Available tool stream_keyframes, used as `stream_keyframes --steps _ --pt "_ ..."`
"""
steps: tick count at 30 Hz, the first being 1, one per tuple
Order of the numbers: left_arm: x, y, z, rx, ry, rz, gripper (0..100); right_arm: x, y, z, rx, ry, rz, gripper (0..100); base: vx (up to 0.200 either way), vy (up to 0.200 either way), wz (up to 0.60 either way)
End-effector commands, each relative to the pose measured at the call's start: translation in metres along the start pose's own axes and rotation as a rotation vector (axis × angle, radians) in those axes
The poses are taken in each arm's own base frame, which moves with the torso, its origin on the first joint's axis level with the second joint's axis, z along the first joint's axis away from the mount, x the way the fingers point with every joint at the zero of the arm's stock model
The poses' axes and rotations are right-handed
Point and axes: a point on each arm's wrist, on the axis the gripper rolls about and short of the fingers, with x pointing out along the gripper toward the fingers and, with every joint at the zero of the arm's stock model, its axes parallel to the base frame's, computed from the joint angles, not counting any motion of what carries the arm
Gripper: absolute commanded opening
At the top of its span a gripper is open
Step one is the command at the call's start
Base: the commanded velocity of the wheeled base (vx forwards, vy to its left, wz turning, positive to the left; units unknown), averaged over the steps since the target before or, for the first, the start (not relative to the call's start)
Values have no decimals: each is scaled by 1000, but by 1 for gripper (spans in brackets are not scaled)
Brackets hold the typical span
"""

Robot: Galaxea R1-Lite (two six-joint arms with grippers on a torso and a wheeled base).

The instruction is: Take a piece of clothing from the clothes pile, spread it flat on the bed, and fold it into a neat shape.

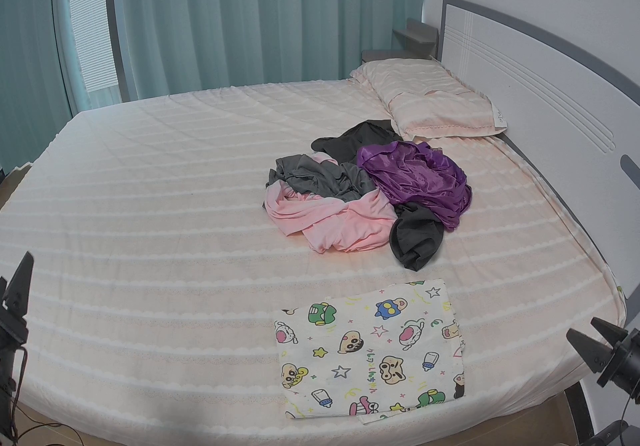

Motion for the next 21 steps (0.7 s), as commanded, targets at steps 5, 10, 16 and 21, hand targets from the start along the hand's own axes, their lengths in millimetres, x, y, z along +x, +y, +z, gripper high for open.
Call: stream_keyframes --steps 5,10,16,21 --pt "-57 42 -8 125 -222 166 100 -45 7 -30 -49 -130 38 100 0 0 0" --pt "-71 53 -26 252 -281 272 100 -54 6 -43 -61 -153 44 100 0 0 0" --pt "-77 54 -31 289 -322 358 100 -57 5 -53 -116 -146 36 100 0 0 0" --pt "-81 55 -34 318 -336 355 100 -60 5 -55 -155 -169 33 100 0 0 0"
